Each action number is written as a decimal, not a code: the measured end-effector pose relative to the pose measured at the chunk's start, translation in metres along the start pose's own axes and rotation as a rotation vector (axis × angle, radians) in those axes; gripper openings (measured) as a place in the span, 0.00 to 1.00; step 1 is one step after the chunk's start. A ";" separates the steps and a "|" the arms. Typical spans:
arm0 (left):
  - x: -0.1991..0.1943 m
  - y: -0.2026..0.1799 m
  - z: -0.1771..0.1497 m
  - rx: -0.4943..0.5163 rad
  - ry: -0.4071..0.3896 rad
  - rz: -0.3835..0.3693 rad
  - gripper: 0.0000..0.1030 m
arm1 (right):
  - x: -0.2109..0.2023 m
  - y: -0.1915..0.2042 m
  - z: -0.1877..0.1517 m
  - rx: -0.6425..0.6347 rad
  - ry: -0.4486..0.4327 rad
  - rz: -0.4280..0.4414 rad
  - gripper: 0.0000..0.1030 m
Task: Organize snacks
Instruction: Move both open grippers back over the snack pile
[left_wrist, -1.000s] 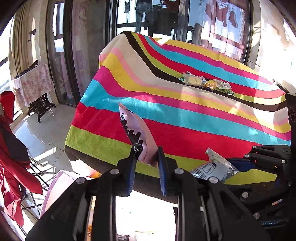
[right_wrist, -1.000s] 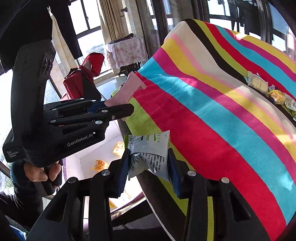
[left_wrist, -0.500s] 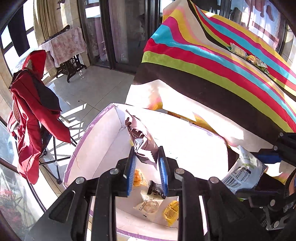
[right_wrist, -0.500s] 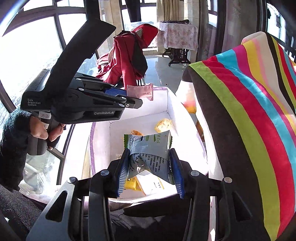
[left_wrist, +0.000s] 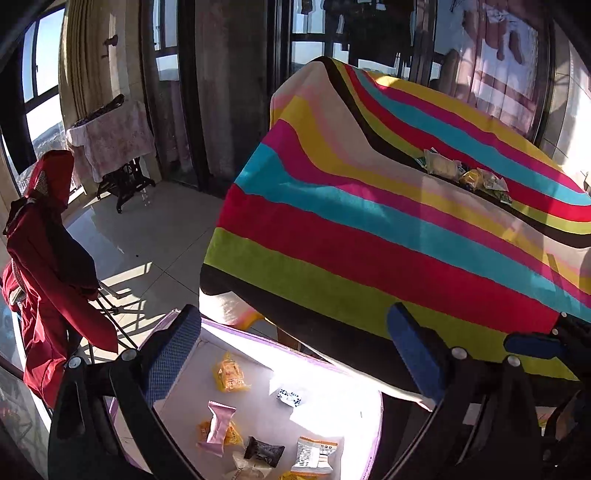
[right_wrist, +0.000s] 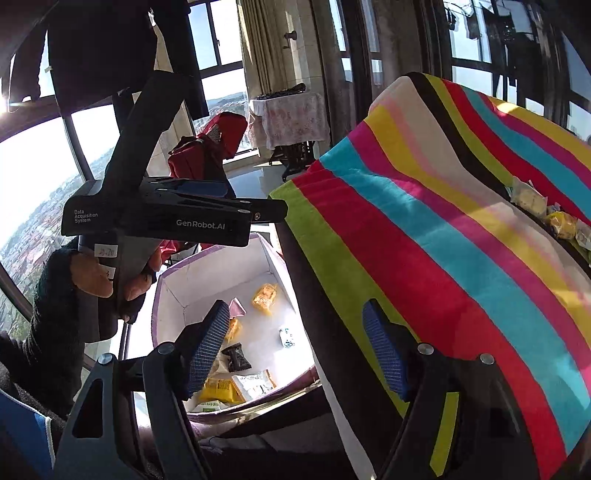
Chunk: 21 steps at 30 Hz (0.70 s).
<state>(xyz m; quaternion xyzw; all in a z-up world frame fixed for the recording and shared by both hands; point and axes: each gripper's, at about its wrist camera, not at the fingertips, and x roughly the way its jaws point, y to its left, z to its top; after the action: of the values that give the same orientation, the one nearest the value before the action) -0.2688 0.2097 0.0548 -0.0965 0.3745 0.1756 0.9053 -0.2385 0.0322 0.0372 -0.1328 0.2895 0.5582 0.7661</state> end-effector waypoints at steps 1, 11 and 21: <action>0.007 -0.017 0.010 0.025 0.008 -0.048 0.98 | -0.009 -0.012 0.001 0.021 -0.021 -0.031 0.76; 0.121 -0.168 0.104 0.099 0.131 -0.221 0.98 | -0.058 -0.157 -0.022 0.308 -0.044 -0.375 0.84; 0.186 -0.198 0.120 -0.019 0.109 -0.332 0.98 | -0.061 -0.296 -0.030 0.514 -0.002 -0.582 0.84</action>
<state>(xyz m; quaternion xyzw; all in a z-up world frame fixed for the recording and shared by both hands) 0.0080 0.1098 0.0148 -0.1747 0.4003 0.0217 0.8993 0.0163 -0.1322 0.0143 -0.0124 0.3695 0.2267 0.9011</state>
